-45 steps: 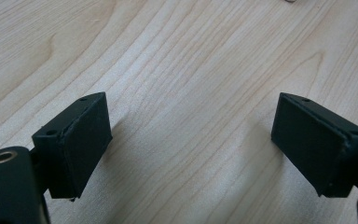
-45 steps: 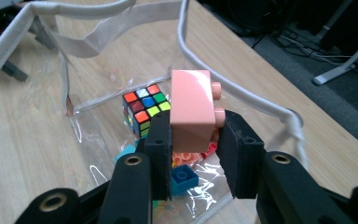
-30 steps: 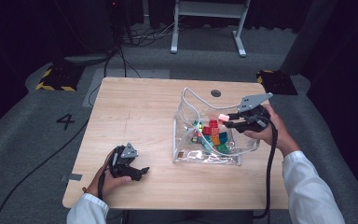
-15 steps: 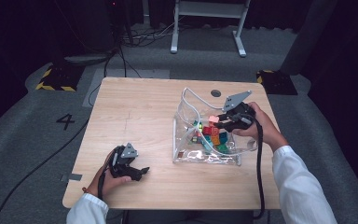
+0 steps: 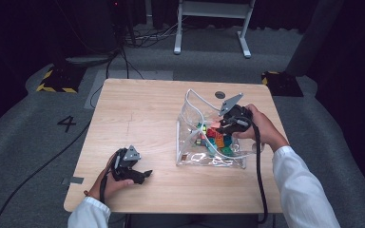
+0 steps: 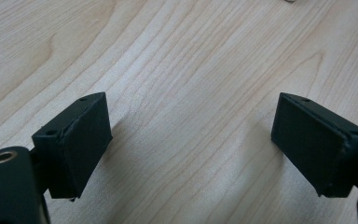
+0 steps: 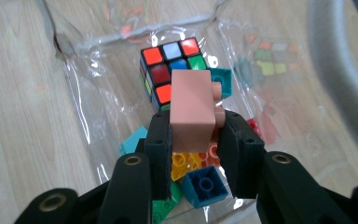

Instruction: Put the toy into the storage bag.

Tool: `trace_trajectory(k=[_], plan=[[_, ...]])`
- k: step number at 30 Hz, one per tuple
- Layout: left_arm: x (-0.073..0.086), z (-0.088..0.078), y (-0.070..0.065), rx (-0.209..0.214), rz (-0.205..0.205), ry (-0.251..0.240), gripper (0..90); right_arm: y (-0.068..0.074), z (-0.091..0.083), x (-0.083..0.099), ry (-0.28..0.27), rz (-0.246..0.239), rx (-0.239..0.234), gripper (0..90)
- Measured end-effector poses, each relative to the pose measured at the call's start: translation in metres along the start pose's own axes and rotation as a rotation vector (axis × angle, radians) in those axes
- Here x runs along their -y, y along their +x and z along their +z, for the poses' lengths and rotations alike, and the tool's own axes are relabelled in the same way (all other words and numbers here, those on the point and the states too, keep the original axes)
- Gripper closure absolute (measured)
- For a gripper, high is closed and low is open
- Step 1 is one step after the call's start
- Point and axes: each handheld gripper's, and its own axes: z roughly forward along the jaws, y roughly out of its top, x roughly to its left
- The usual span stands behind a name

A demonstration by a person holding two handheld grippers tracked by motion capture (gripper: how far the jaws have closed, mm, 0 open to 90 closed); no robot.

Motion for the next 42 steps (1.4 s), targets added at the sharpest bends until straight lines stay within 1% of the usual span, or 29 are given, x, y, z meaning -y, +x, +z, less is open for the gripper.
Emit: trace_trajectory(k=[4, 5, 6, 7, 8, 9, 11, 12, 13, 14, 21, 26, 29, 33, 35, 39, 42], plan=[[0.0, 0.0, 0.0, 0.0, 0.0, 0.0, 12.1, -0.002, 0.006, 0.001, 0.057, 0.017, -0.012, 66.6], [0.0, 0.0, 0.0, 0.0, -0.002, -0.002, 12.1, -0.003, 0.007, 0.003, 0.081, 0.025, -0.015, 66.6], [0.0, 0.0, 0.0, 0.0, 0.0, 0.0, 12.1, -0.004, 0.009, 0.004, 0.084, 0.018, -0.019, 66.6], [0.0, 0.0, 0.0, 0.0, 0.0, 0.0, 12.1, -0.004, 0.009, 0.005, 0.097, 0.03, -0.016, 66.6], [0.0, 0.0, 0.0, 0.0, 0.0, 0.0, 12.1, -0.005, 0.01, 0.007, 0.106, 0.025, -0.011, 66.6], [0.0, 0.0, 0.0, 0.0, 0.0, 0.0, 12.1, -0.006, 0.011, 0.008, 0.128, 0.029, -0.011, 66.6], [0.0, 0.0, 0.0, 0.0, 0.0, 0.0, 12.1, -0.007, 0.012, 0.012, 0.153, 0.017, -0.025, 66.6], [0.0, 0.0, 0.0, 0.0, -0.002, -0.002, 12.1, -0.006, 0.012, 0.012, 0.158, 0.019, -0.028, 66.6], [0.0, 0.0, 0.0, 0.0, -0.002, -0.002, 12.1, -0.006, 0.011, 0.014, 0.177, 0.018, -0.028, 66.6], [0.0, 0.0, 0.0, 0.0, 0.0, 0.0, 12.1, -0.007, 0.011, 0.015, 0.184, 0.016, -0.022, 66.6], [0.0, 0.0, 0.0, 0.0, 0.0, 0.0, 12.1, -0.008, 0.0, 0.026, 0.215, 0.026, -0.001, 66.6], [0.0, 0.0, 0.0, 0.0, -0.002, -0.001, 12.1, -0.012, -0.008, 0.037, 0.238, 0.055, 0.009, 66.5], [0.0, 0.0, 0.0, 0.0, -0.002, -0.002, 12.1, -0.014, -0.013, 0.044, 0.251, 0.061, 0.019, 66.4], [0.0, 0.0, 0.0, 0.0, -0.002, -0.001, 12.1, -0.016, -0.019, 0.051, 0.252, 0.067, 0.025, 66.4], [0.0, 0.0, 0.0, 0.0, -0.003, -0.002, 12.1, -0.016, -0.022, 0.053, 0.251, 0.079, 0.031, 66.3], [0.0, 0.0, 0.0, 0.0, -0.002, -0.002, 12.1, -0.017, -0.025, 0.056, 0.248, 0.078, 0.035, 66.3], [0.0, 0.0, 0.0, 0.0, -0.003, -0.002, 12.1, -0.017, -0.026, 0.055, 0.256, 0.079, 0.042, 66.1]])
